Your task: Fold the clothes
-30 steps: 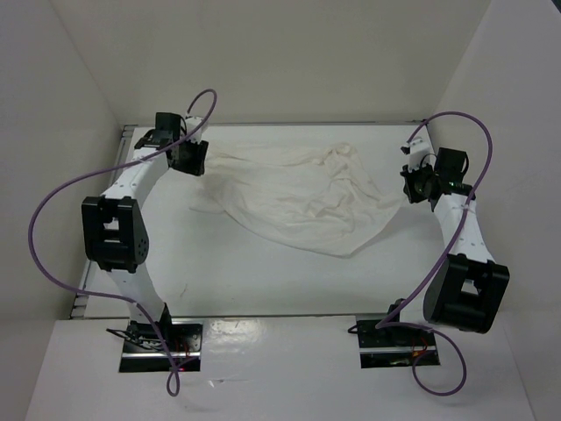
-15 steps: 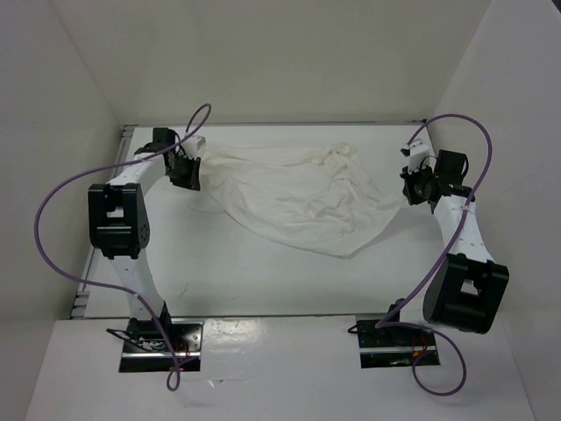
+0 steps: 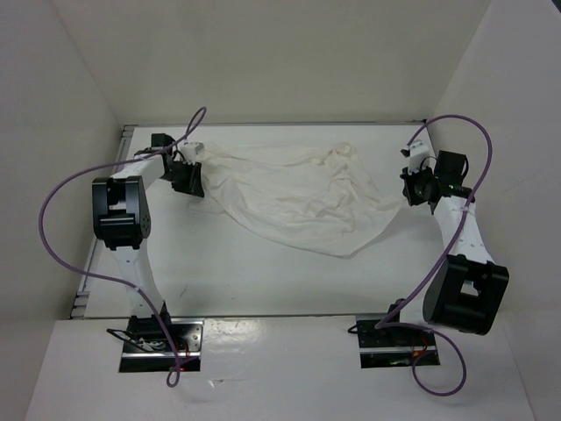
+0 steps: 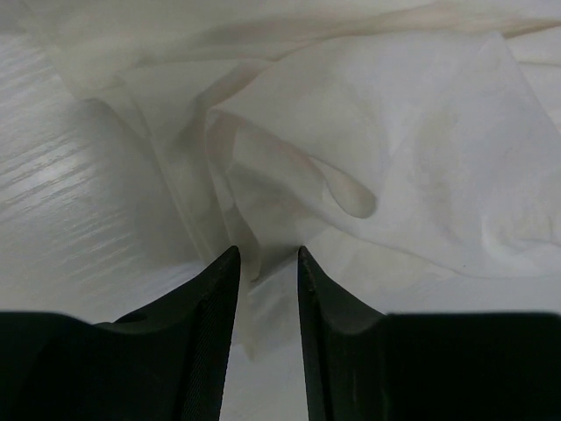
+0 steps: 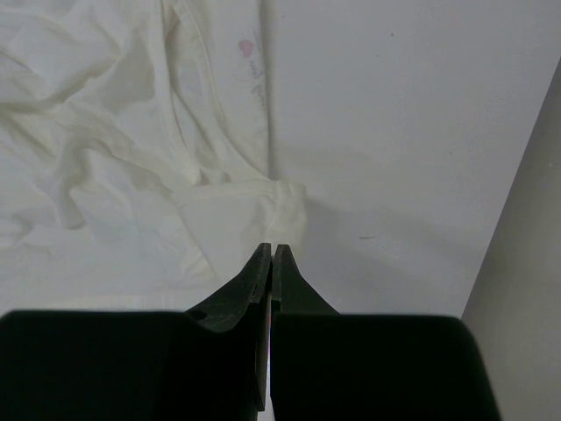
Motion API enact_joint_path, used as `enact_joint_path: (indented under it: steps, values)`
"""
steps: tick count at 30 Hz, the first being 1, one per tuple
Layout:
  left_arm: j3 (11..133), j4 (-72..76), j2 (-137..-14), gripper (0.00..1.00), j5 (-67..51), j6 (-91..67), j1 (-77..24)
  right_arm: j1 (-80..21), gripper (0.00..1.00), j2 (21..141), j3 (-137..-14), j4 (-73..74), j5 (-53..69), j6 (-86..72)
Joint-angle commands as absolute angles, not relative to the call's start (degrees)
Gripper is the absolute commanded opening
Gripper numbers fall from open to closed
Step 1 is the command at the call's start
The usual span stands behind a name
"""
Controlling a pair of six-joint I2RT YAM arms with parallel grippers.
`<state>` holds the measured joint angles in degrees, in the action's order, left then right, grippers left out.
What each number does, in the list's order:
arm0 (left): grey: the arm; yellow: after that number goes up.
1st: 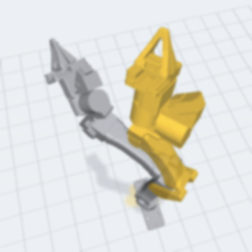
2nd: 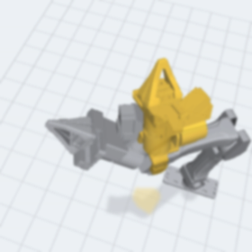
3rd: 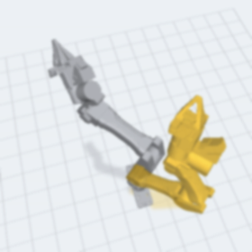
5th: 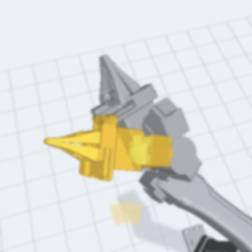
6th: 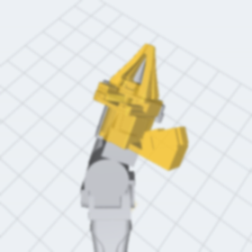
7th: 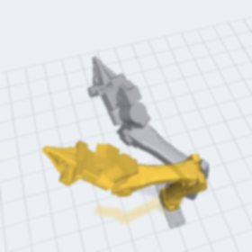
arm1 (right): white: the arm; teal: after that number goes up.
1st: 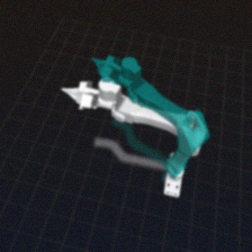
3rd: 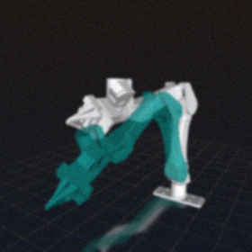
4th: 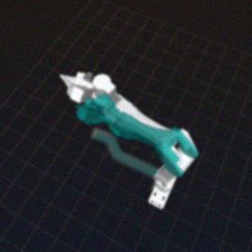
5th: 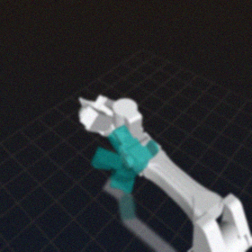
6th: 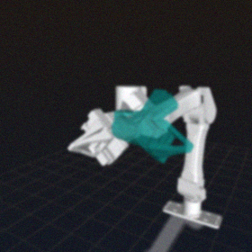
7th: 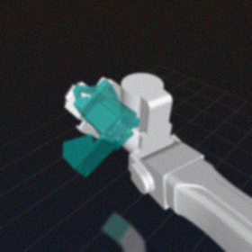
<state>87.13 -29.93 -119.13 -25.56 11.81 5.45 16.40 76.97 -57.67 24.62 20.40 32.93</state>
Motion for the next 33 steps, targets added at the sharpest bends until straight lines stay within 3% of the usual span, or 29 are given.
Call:
enact_joint_path:
  steps: [1, 27, 33]
  values:
    - [89.82, -31.46, -121.02, 0.40, -29.71, 12.74, 5.98, 16.88, 0.00, 74.71, -57.22, 22.68, 20.83, 33.40]
    - [92.98, -35.68, -122.08, 0.40, -35.16, 16.08, 6.50, 16.88, 0.00, 75.76, -57.22, 22.68, 21.35, 32.87]
    - [92.99, -35.68, -123.22, 0.28, -35.16, 16.08, 6.50, 16.88, 0.00, 75.76, -57.22, 22.68, 21.36, 32.87]
